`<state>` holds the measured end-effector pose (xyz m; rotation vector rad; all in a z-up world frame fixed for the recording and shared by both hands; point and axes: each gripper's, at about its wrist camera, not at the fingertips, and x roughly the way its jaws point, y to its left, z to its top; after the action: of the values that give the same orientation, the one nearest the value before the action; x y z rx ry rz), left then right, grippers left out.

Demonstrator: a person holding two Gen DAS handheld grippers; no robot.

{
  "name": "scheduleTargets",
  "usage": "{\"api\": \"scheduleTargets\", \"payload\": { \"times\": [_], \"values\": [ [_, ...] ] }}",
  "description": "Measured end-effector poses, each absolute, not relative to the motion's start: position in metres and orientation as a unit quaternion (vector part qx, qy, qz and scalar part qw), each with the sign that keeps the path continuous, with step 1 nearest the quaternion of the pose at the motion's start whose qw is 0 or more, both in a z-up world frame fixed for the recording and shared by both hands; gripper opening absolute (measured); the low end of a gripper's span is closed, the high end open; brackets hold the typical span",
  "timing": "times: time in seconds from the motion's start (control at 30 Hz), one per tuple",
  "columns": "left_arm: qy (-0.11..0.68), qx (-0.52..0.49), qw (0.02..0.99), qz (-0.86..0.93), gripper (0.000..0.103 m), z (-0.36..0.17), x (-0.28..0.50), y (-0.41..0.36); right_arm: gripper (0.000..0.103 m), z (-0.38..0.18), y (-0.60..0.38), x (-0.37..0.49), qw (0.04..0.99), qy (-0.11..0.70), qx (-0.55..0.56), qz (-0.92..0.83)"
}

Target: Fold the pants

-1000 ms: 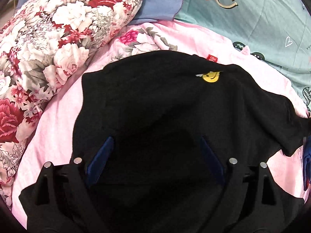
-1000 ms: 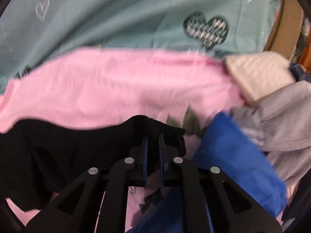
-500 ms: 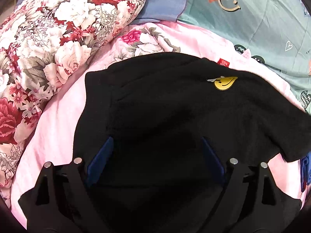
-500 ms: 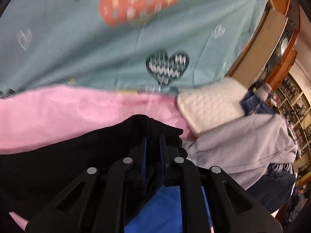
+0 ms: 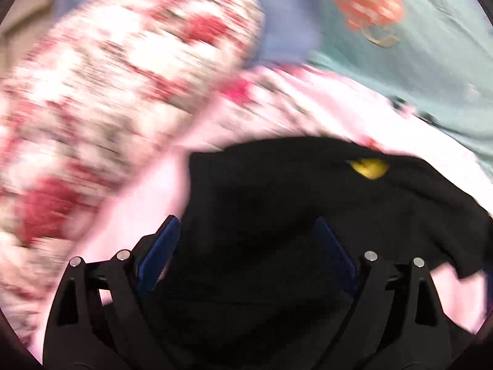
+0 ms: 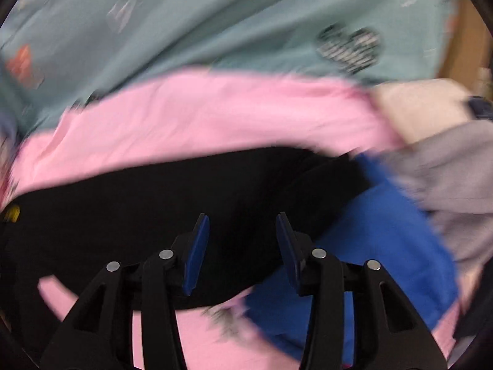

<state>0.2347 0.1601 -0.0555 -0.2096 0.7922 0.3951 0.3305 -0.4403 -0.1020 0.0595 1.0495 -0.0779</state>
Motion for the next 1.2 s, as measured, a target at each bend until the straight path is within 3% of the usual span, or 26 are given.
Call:
{"api": "scheduleTargets", "payload": {
  "times": [0.07,0.13,0.23,0.37,0.5,0.57,0.6,0.83,0.9,0.93,1.0,1.03,1.2],
  "values": [
    [0.382,-0.095,0.896,0.204,0.090,-0.043,0.230,0.175,0.051,-0.122,-0.451,0.341,0.845,0.521,0.020,-0.119],
    [0.388,-0.096,0.895,0.199,0.090,-0.037,0.225,0.186,0.044,-0.112,-0.467,0.337,0.834,0.506,0.108,-0.192],
    [0.382,-0.117,0.895,0.198,0.091,-0.032,0.214,0.207,0.045,-0.080,-0.423,0.316,0.888,0.442,0.098,-0.073],
    [0.389,-0.133,0.889,0.200,0.091,-0.044,0.219,0.225,0.056,-0.054,-0.382,0.264,0.922,0.376,0.093,-0.034],
    [0.398,-0.068,0.886,0.229,0.089,-0.061,0.239,0.227,0.057,-0.045,-0.371,0.232,0.928,0.350,0.130,-0.006],
    [0.401,-0.062,0.888,0.214,0.089,-0.064,0.248,0.228,0.064,-0.044,-0.362,0.218,0.938,0.325,0.122,-0.013],
    [0.405,-0.062,0.887,0.211,0.089,-0.065,0.254,0.229,0.069,-0.045,-0.358,0.216,0.940,0.321,0.117,-0.013],
    [0.462,-0.168,0.857,0.152,0.089,-0.088,0.288,0.246,0.069,-0.065,-0.348,0.232,0.926,0.358,0.123,0.015],
    [0.472,-0.179,0.852,0.137,0.063,-0.097,0.293,0.242,0.069,-0.069,-0.347,0.237,0.919,0.371,0.129,0.025],
    [0.468,-0.167,0.858,0.132,0.039,-0.095,0.294,0.236,0.069,-0.071,-0.343,0.234,0.917,0.375,0.131,0.027],
    [0.468,-0.134,0.863,0.136,0.034,-0.089,0.296,0.225,0.069,-0.077,-0.337,0.239,0.908,0.394,0.136,0.047],
    [0.466,-0.131,0.865,0.132,0.015,-0.085,0.295,0.220,0.069,-0.081,-0.333,0.243,0.901,0.408,0.136,0.062],
    [0.409,-0.146,0.891,0.134,0.014,-0.038,0.277,0.210,0.069,-0.102,-0.317,0.270,0.885,0.451,0.105,0.054]
  ]
}}
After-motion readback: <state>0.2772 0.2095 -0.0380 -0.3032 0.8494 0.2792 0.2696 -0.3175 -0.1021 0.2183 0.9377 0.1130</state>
